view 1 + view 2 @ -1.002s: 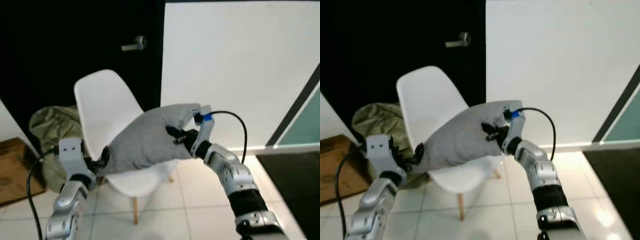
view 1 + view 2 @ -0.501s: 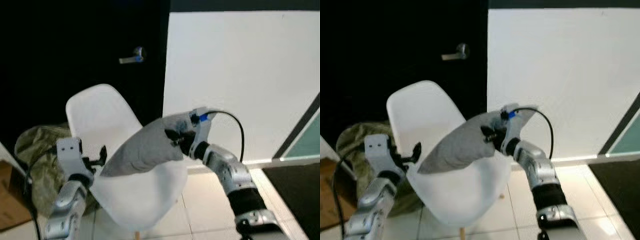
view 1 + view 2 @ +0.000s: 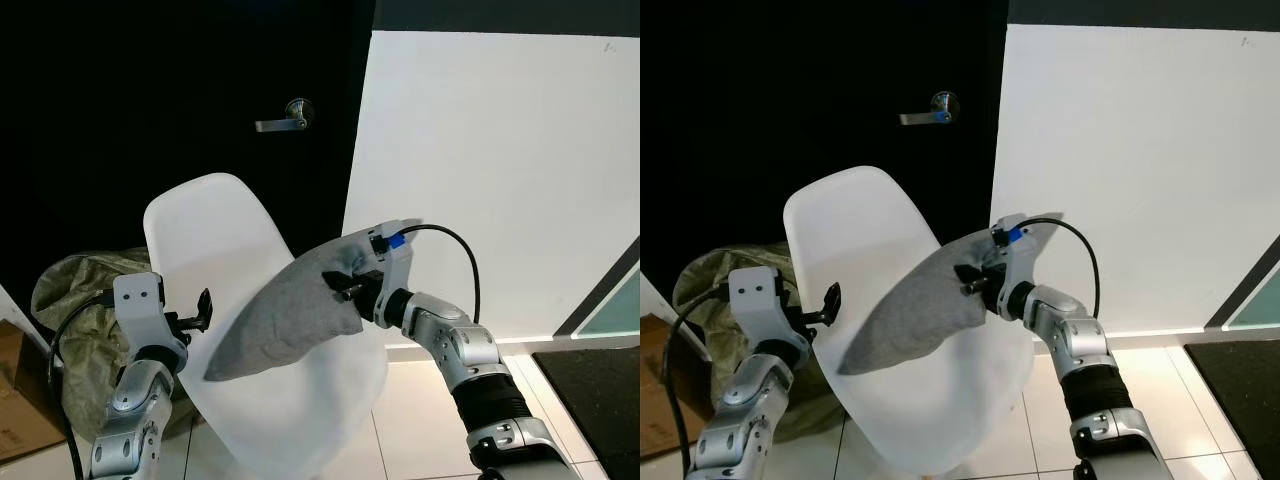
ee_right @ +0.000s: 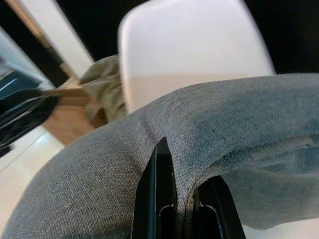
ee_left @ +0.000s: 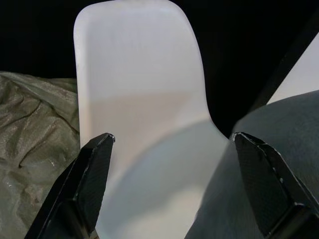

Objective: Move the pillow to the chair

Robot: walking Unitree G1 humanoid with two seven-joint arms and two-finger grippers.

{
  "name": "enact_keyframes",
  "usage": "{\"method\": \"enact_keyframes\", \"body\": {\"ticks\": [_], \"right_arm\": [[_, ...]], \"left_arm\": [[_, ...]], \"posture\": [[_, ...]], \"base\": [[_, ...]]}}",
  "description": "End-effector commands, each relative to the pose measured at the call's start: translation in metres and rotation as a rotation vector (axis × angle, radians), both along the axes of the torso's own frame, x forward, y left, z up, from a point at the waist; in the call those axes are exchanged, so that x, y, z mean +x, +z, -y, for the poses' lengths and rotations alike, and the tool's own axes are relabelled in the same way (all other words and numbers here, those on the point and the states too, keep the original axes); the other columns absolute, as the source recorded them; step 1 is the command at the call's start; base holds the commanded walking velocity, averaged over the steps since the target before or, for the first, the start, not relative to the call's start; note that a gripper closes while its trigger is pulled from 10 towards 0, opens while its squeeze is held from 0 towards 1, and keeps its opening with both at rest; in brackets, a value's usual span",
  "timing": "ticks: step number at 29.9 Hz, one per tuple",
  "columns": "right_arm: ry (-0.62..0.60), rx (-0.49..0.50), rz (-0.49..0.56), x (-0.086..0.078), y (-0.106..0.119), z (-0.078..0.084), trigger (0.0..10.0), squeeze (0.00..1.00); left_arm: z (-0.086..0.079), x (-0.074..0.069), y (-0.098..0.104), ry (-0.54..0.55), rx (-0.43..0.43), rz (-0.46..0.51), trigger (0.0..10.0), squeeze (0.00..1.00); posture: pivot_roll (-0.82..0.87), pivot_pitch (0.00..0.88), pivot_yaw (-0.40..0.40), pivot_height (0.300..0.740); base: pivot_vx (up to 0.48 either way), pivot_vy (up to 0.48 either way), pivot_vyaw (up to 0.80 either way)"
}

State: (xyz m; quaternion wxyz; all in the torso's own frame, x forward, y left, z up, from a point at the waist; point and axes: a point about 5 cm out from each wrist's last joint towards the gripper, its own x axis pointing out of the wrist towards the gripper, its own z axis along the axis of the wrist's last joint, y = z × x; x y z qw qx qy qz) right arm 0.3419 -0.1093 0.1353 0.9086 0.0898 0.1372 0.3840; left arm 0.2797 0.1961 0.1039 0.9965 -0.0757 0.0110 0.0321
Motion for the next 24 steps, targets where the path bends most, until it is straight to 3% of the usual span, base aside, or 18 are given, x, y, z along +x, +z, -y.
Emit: {"method": "enact_keyframes", "body": {"ticks": [1,9,13,19,22,23,24], "right_arm": [[0.061,0.047,0.059,-0.001,0.015,-0.007,10.0,0.00],[0.129,0.118,0.052,-0.004,0.023,-0.018,10.0,0.00],[0.174,0.121,0.067,-0.003,0.027,-0.034,10.0,0.00],[0.138,0.053,0.056,0.003,0.020,-0.036,10.0,0.00],[0.103,-0.026,0.040,0.006,0.012,-0.034,10.0,0.00],[0.064,-0.112,-0.004,0.007,0.000,-0.031,10.0,0.00],[0.064,-0.112,-0.004,0.007,0.000,-0.031,10.0,0.00]], "left_arm": [[-0.002,-0.002,-0.003,0.006,0.018,-0.018,10.0,0.00],[-0.001,0.000,-0.001,0.006,0.031,-0.018,10.0,0.00],[0.000,0.004,0.003,0.005,0.048,-0.010,10.0,0.00],[-0.001,0.006,0.006,0.004,0.056,-0.004,10.0,0.00],[-0.001,0.005,0.007,0.005,0.057,-0.001,10.0,0.00],[-0.001,0.004,0.008,0.003,0.059,-0.001,10.0,0.00],[-0.001,0.004,0.008,0.003,0.059,-0.001,10.0,0.00]], "posture": [[-0.11,0.016,-0.023,0.649],[-0.11,0.019,-0.025,0.624],[-0.10,0.021,-0.026,0.604],[-0.10,0.025,-0.027,0.584],[-0.10,0.029,-0.024,0.574],[-0.10,0.028,-0.025,0.564],[-0.10,0.028,-0.025,0.564]], "base": [[0.000,0.000,0.00],[0.000,0.000,0.00],[0.000,0.000,0.00],[0.000,0.000,0.00],[0.000,0.000,0.00],[0.000,0.000,0.00],[0.000,0.000,0.00]]}}
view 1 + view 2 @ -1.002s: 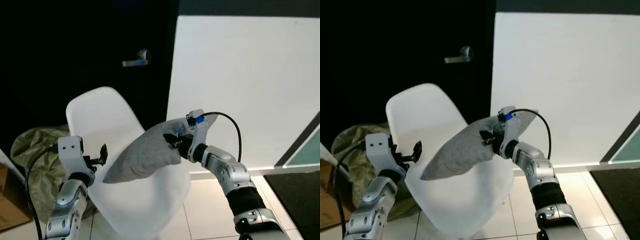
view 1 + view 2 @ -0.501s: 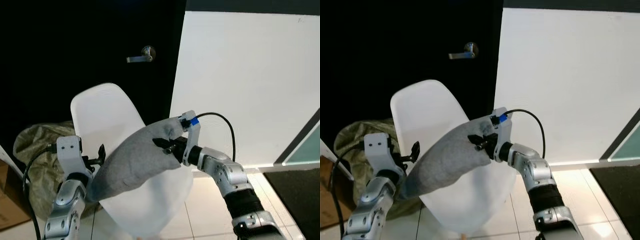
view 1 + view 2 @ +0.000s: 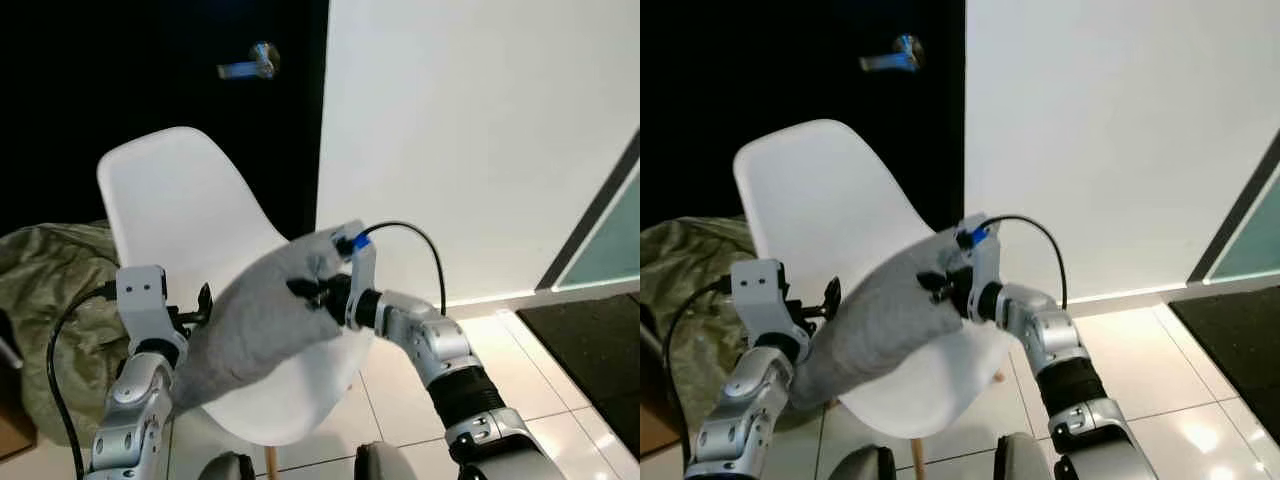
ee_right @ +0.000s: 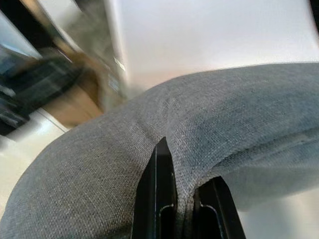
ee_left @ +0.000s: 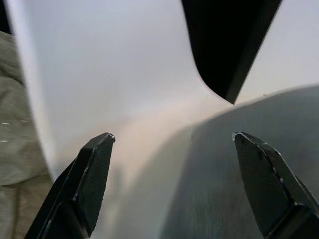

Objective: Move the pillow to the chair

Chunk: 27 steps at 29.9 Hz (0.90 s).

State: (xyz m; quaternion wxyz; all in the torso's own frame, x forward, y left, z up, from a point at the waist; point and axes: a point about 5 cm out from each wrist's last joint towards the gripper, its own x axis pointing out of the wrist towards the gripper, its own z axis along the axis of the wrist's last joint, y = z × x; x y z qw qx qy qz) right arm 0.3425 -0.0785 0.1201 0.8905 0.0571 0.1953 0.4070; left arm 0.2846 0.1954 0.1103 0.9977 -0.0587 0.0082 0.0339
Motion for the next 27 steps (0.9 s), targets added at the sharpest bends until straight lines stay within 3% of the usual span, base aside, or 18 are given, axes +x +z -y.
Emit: {"method": "enact_keyframes", "body": {"ticks": [1,5,9,16,22,24,25,27], "right_arm": [[-0.017,-0.053,0.064,0.007,0.010,0.001,10.0,0.00],[-0.030,-0.104,0.051,0.007,0.003,0.003,10.0,0.00],[-0.075,-0.242,0.025,0.010,-0.011,0.012,10.0,0.00],[-0.102,-0.258,-0.021,0.013,-0.016,0.013,10.0,0.00],[0.100,-0.204,-0.029,0.002,-0.011,-0.016,10.0,0.00],[0.100,-0.204,-0.029,0.002,-0.011,-0.016,10.0,0.00],[0.220,-0.153,-0.013,-0.006,-0.004,-0.034,10.0,0.00],[0.256,-0.133,-0.008,-0.009,-0.001,-0.039,10.0,0.00]], "left_arm": [[-0.001,-0.001,0.001,-0.001,0.025,-0.006,10.0,0.00],[0.000,-0.001,0.001,-0.003,0.026,-0.006,10.0,0.00],[0.001,-0.001,0.003,-0.007,0.027,-0.005,10.0,0.00],[0.002,-0.002,0.004,-0.016,0.021,-0.001,10.0,0.00],[0.003,-0.002,0.006,-0.018,0.021,0.003,10.0,0.00],[0.003,-0.002,0.006,-0.018,0.021,0.003,10.0,0.00],[0.002,-0.001,0.008,-0.016,0.020,0.008,10.0,0.00],[0.002,-0.001,0.008,-0.015,0.020,0.010,10.0,0.00]], "posture": [[-0.09,0.030,-0.025,0.559],[-0.09,0.030,-0.025,0.549],[-0.08,0.027,-0.027,0.534],[-0.08,0.023,-0.027,0.530],[-0.08,0.017,-0.026,0.530],[-0.08,0.017,-0.026,0.530],[-0.07,0.018,-0.023,0.530],[-0.07,0.018,-0.023,0.530]], "base": [[0.000,0.000,0.00],[0.000,0.000,0.00],[0.000,0.000,0.00],[0.000,0.000,0.00],[0.000,0.000,0.00],[0.000,0.000,0.00],[0.000,0.000,0.00],[0.000,0.000,0.00]]}}
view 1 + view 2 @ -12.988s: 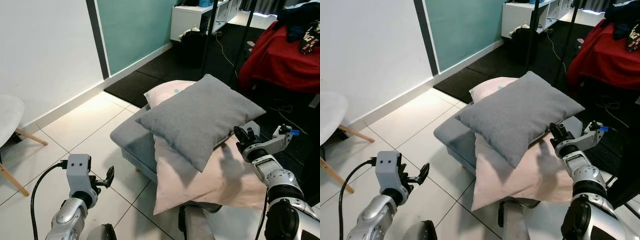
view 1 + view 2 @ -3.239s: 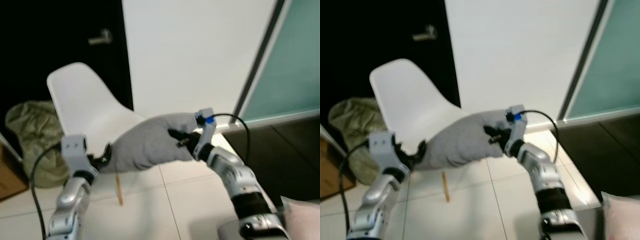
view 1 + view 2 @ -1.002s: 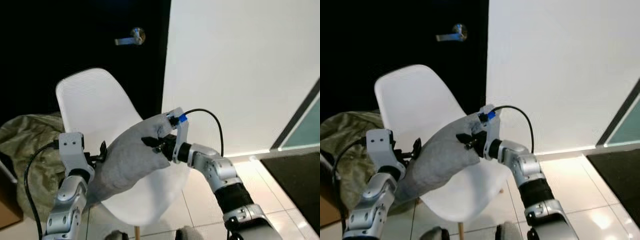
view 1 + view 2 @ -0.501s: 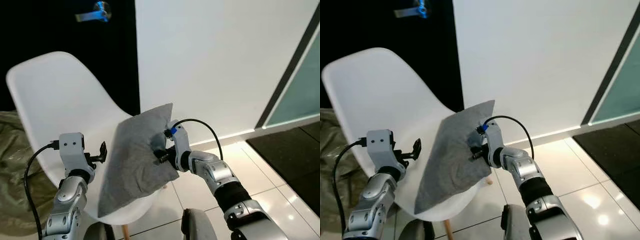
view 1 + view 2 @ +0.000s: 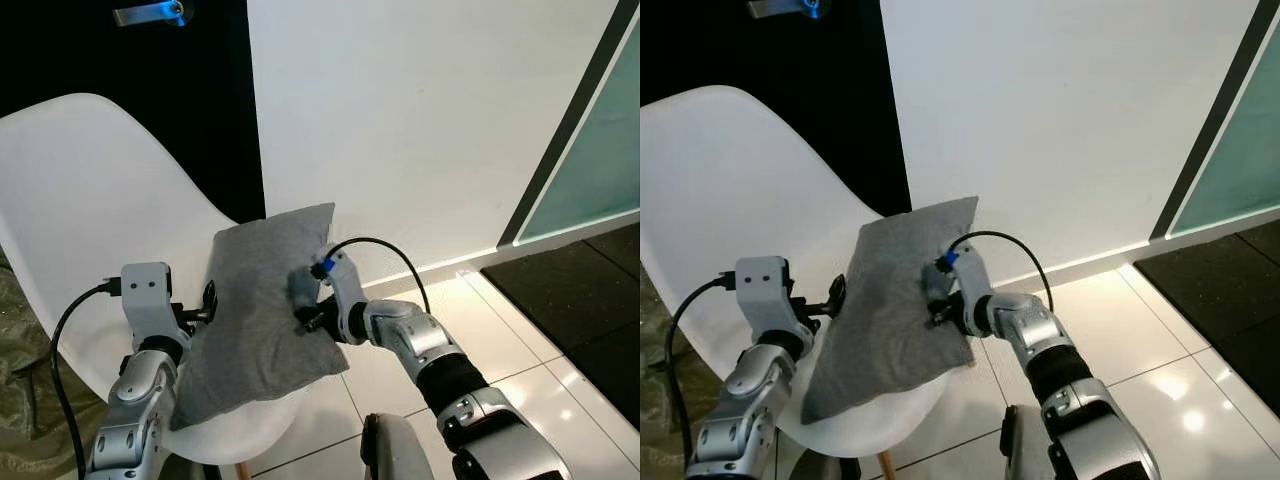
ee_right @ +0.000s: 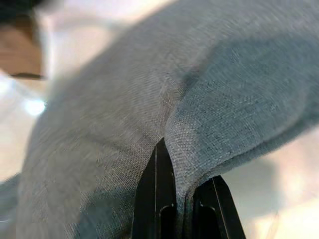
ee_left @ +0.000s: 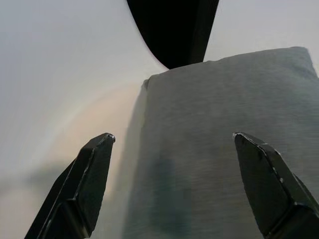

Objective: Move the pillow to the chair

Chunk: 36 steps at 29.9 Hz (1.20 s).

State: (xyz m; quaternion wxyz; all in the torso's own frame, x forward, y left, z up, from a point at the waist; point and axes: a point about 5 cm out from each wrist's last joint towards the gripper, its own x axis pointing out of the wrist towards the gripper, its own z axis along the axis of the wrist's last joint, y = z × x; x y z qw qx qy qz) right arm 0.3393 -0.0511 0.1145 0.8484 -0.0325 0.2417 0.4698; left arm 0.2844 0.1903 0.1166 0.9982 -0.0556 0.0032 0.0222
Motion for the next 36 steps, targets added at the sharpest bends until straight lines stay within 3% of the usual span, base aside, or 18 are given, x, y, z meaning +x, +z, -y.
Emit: {"method": "enact_keyframes", "body": {"ticks": [1,9,10,11,12,21,27,32,34,35,36], "right_arm": [[0.069,0.037,0.002,-0.005,0.005,-0.012,10.0,0.00],[0.136,-0.032,-0.027,-0.013,-0.003,-0.016,10.0,0.00],[0.145,-0.060,-0.055,-0.015,-0.009,-0.013,10.0,0.71],[0.145,-0.060,-0.055,-0.015,-0.009,-0.013,10.0,0.71],[0.163,-0.067,-0.075,-0.018,-0.011,-0.011,10.0,0.99],[0.225,0.062,-0.114,-0.025,-0.003,-0.002,10.0,1.00],[0.131,0.141,-0.122,-0.019,0.005,0.035,10.0,1.00],[0.116,0.163,-0.121,-0.020,0.007,0.047,10.0,1.00],[0.099,0.192,-0.121,-0.023,0.011,0.077,10.0,1.00],[0.099,0.192,-0.121,-0.023,0.011,0.077,10.0,1.00],[0.088,0.201,-0.119,-0.025,0.013,0.090,10.0,1.00]], "left_arm": [[-0.003,-0.001,0.002,0.008,0.014,-0.001,10.0,0.00],[-0.003,0.001,0.002,0.008,0.012,-0.002,10.0,0.00],[-0.003,0.002,0.003,0.008,0.013,-0.001,10.0,0.00],[-0.003,0.002,0.003,0.008,0.013,-0.001,10.0,0.00],[-0.003,0.002,0.003,0.008,0.014,-0.001,10.0,0.00],[-0.004,0.003,0.002,0.018,0.019,-0.007,10.0,0.00],[-0.006,0.004,0.001,0.027,0.017,-0.012,10.0,0.00],[-0.006,0.004,0.001,0.030,0.018,-0.014,10.0,0.00],[-0.005,0.004,0.000,0.032,0.018,-0.016,10.0,0.00],[-0.005,0.004,0.000,0.032,0.018,-0.016,10.0,0.00],[-0.005,0.004,0.000,0.032,0.018,-0.017,10.0,0.00]], "posture": [[-0.07,0.018,-0.023,0.530],[-0.08,0.023,-0.009,0.530],[-0.07,0.023,-0.004,0.530],[-0.07,0.023,-0.004,0.530],[-0.07,0.023,-0.004,0.530],[-0.07,0.021,-0.011,0.530],[-0.08,0.017,-0.016,0.530],[-0.08,0.017,-0.016,0.530],[-0.08,0.009,-0.024,0.530],[-0.08,0.009,-0.024,0.530],[-0.08,0.009,-0.024,0.530]], "base": [[0.000,0.000,0.00],[0.000,0.000,0.00],[0.000,0.000,0.00],[0.000,0.000,0.00],[0.000,0.000,0.00],[0.000,0.000,0.00],[0.000,0.000,0.00],[0.000,0.000,0.00],[0.000,0.000,0.00],[0.000,0.000,0.00],[0.000,0.000,0.00]]}}
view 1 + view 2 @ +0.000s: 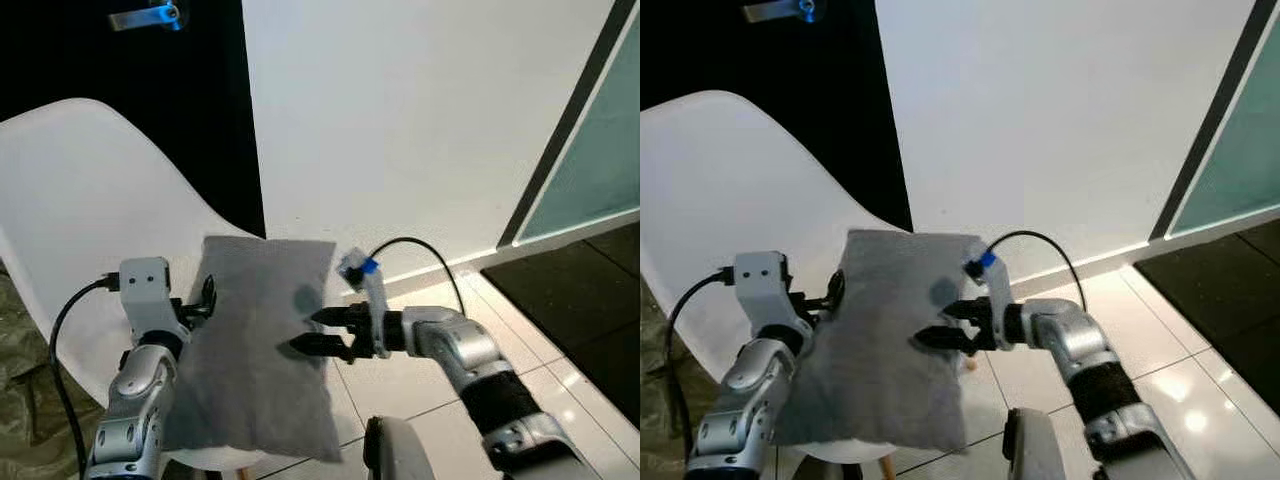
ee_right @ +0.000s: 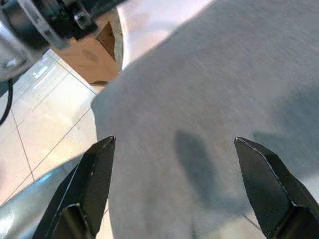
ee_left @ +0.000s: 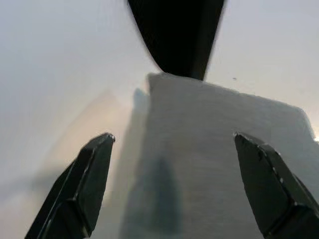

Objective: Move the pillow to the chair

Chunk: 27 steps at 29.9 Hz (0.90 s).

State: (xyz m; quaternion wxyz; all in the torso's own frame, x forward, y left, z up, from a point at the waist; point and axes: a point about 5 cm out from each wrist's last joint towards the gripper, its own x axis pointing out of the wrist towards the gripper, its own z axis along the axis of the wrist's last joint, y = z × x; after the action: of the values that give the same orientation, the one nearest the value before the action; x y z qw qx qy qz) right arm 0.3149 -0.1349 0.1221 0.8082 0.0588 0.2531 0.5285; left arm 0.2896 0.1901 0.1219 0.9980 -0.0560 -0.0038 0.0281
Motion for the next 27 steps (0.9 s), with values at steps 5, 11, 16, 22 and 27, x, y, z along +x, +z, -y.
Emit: {"method": "enact_keyframes", "body": {"ticks": [5,11,16,22,27], "right_arm": [[-0.090,0.103,0.020,0.000,0.014,0.034,10.0,1.00],[-0.182,0.247,0.012,0.002,0.016,0.037,10.0,0.00],[-0.330,0.295,0.015,0.010,0.007,0.044,10.0,0.00],[-0.583,0.333,0.036,0.020,-0.002,0.060,10.0,0.00],[-0.712,0.320,0.051,0.022,-0.010,0.070,10.0,0.00]], "left_arm": [[-0.009,-0.003,-0.011,0.029,0.022,-0.046,10.0,0.00],[-0.013,-0.008,-0.020,0.047,0.024,-0.076,10.0,0.00],[-0.018,-0.013,-0.028,0.069,0.027,-0.104,10.0,0.00],[-0.025,-0.019,-0.040,0.102,0.019,-0.136,10.0,0.00],[-0.026,-0.023,-0.050,0.112,0.017,-0.162,10.0,0.00]], "posture": [[-0.09,0.000,-0.028,0.530],[-0.08,0.000,-0.030,0.530],[-0.08,0.000,-0.039,0.530],[-0.08,0.000,-0.042,0.530],[-0.09,0.000,-0.050,0.530]], "base": [[0.000,0.000,0.00],[0.000,0.000,0.00],[0.000,0.000,0.00],[0.000,0.000,0.00],[0.000,0.000,0.00]]}}
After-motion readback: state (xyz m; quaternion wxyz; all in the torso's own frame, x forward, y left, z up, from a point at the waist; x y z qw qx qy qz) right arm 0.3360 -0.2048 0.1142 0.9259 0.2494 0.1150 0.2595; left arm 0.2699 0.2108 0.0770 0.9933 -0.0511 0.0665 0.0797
